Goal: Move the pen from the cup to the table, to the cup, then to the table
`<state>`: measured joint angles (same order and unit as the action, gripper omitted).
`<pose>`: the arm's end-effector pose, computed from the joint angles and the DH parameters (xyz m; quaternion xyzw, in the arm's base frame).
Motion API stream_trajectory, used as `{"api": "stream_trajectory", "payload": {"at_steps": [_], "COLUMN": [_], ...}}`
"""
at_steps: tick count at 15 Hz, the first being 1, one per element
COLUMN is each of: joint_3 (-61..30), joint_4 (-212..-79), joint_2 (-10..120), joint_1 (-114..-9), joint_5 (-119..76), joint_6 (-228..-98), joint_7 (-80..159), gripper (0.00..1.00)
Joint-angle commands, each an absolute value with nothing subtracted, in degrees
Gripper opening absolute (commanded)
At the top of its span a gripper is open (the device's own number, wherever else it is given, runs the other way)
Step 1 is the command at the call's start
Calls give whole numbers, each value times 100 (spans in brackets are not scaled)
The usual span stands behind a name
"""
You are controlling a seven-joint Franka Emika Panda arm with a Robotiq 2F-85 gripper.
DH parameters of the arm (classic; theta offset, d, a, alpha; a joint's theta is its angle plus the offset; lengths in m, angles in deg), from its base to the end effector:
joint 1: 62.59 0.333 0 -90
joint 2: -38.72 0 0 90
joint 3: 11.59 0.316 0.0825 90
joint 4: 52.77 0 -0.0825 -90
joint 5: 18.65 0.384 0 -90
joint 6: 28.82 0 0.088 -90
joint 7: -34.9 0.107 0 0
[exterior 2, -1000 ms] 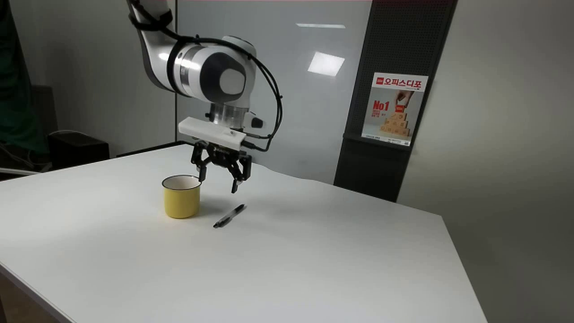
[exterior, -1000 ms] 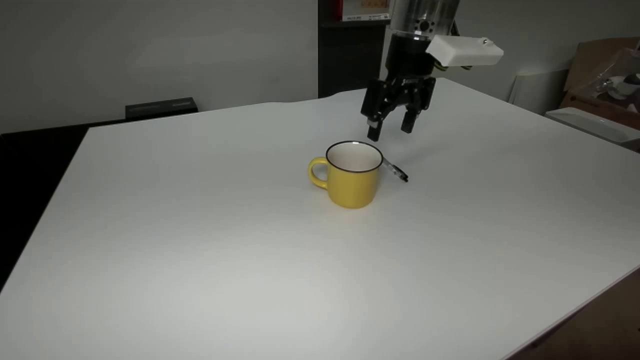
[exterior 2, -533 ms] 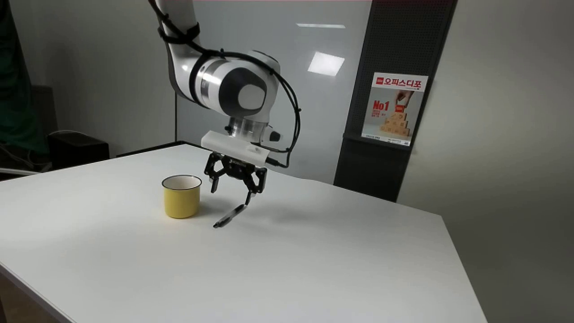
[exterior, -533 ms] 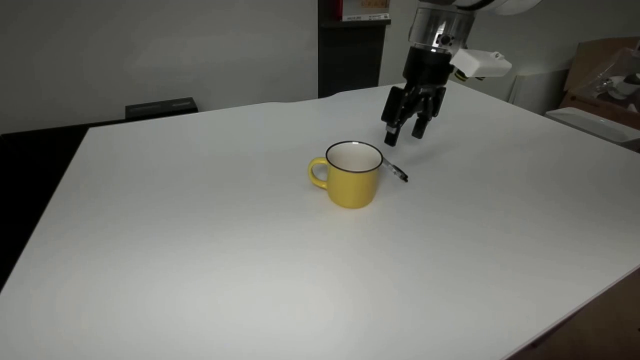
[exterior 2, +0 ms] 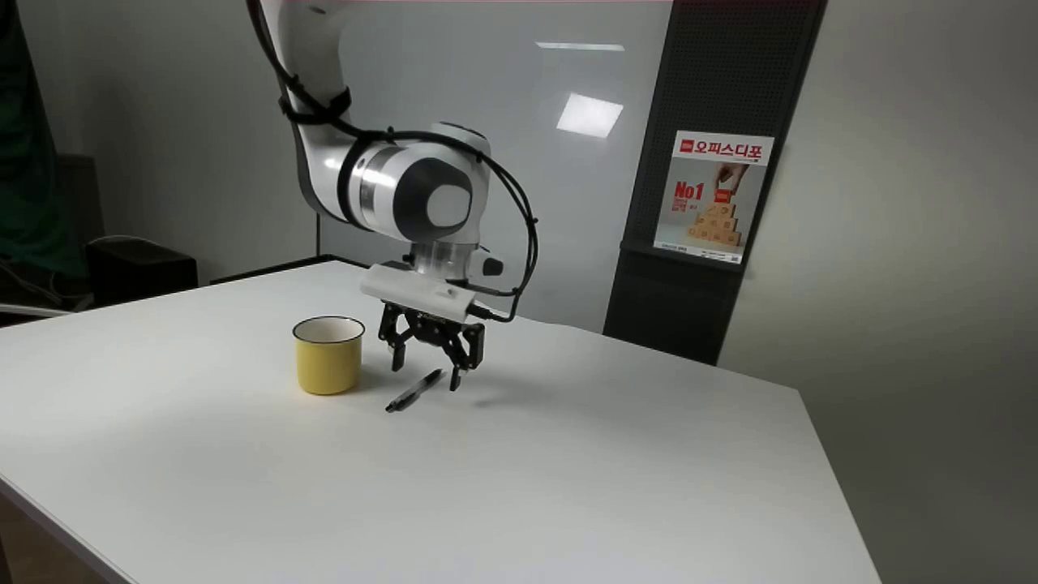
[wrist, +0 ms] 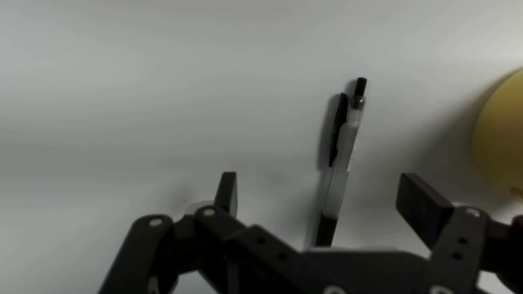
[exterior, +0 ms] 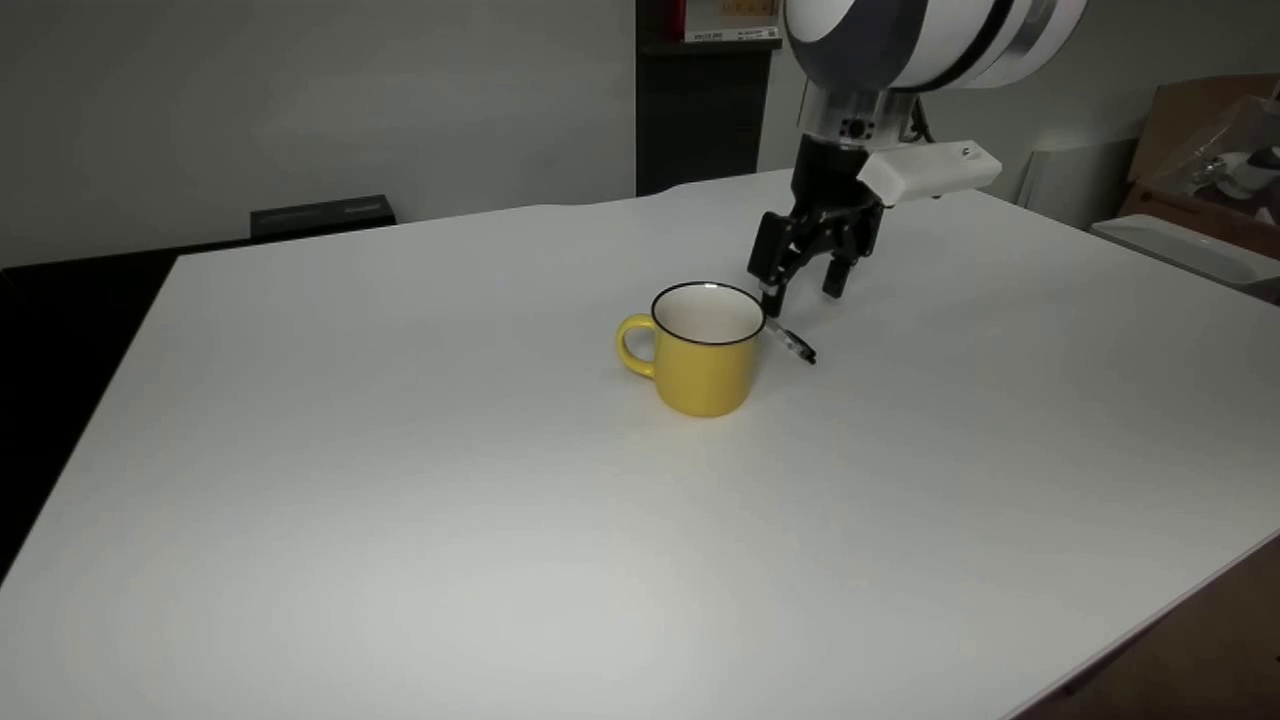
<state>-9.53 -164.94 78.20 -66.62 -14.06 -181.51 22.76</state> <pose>0.6090 -0.0234 0.1204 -0.9983 -0.0491 -0.0126 0.0288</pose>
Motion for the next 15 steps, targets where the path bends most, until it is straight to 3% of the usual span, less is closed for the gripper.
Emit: {"api": "stream_trajectory", "payload": {"at_steps": [1,2,4,10,15], "joint_3": [-1411,-1475,-1582,-1513,-1456], "joint_4": [-16226,-16181,-16105,-15947,-15988], "joint_2": [7985,8018,8092,8288,8169], "joint_1": [-6100,-6005,-5841,-5842,-5904], "joint_5": [-1801,-1868,-1987,-1937,-1886], "joint_6": [-18163,-18095,-18004,-17825,-17768], "joint_7": [3246,3394,3646,3783,3743], "gripper": [100,100,74,31,1]}}
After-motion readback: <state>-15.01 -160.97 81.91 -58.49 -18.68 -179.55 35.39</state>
